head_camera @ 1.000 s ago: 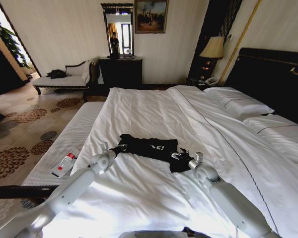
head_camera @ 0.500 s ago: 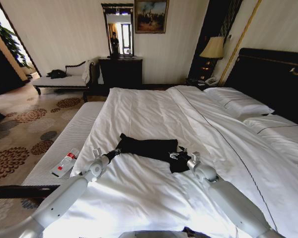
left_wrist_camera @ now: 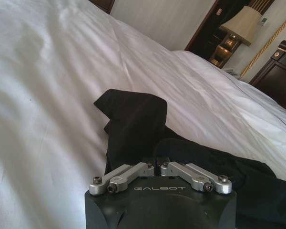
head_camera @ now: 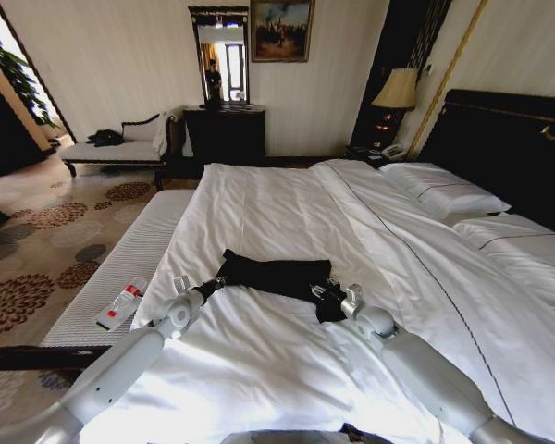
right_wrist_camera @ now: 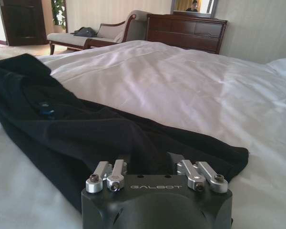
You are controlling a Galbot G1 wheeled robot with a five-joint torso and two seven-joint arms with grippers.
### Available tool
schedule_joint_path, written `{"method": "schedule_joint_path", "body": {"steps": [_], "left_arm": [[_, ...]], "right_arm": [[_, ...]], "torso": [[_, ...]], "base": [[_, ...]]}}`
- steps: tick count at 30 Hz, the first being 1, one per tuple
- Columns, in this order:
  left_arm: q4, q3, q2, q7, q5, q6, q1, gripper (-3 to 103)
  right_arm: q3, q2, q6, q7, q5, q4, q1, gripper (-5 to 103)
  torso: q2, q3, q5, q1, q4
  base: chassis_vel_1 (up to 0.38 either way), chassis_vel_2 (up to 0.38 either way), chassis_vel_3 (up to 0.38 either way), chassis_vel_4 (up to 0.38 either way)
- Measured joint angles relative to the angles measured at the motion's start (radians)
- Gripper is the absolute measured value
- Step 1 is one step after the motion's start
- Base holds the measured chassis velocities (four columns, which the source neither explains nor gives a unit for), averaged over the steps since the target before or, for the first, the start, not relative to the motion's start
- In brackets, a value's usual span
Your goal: Fold the clothes on the bed.
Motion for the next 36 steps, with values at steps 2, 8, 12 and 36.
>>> {"method": "schedule_joint_path", "body": {"steps": [2, 8, 12, 36], "left_arm": [[0.002, 0.002, -0.001, 0.0, 0.0, 0.0, -0.004, 1], [0.002, 0.003, 0.001, 0.0, -0.002, 0.001, -0.007, 1], [-0.001, 0.004, 0.0, 0.0, -0.002, 0.001, -0.01, 1], [-0.135, 0.053, 0.027, -0.13, -0.138, 0.046, -0.406, 1]], "right_arm": [[-0.007, -0.003, 0.001, 0.0, -0.005, 0.008, -0.004, 32], [-0.005, -0.008, 0.001, 0.002, 0.003, 0.025, -0.007, 10], [0.003, -0.015, -0.002, 0.005, 0.012, 0.038, -0.008, 2], [0.252, -0.251, -0.095, 0.138, 0.375, 0.334, 0.099, 1]], "torso": [[0.0, 0.0, 0.0001, 0.0, 0.0], [0.0, 0.0, 0.0001, 0.0, 0.0], [0.0, 0.0, 0.0, 0.0, 0.0], [0.0, 0.0, 0.0003, 0.0, -0.0002]], "base": [[0.0, 0.0, 0.0, 0.0], [0.0, 0.0, 0.0, 0.0], [0.0, 0.0, 0.0, 0.0], [0.0, 0.0, 0.0, 0.0]]}}
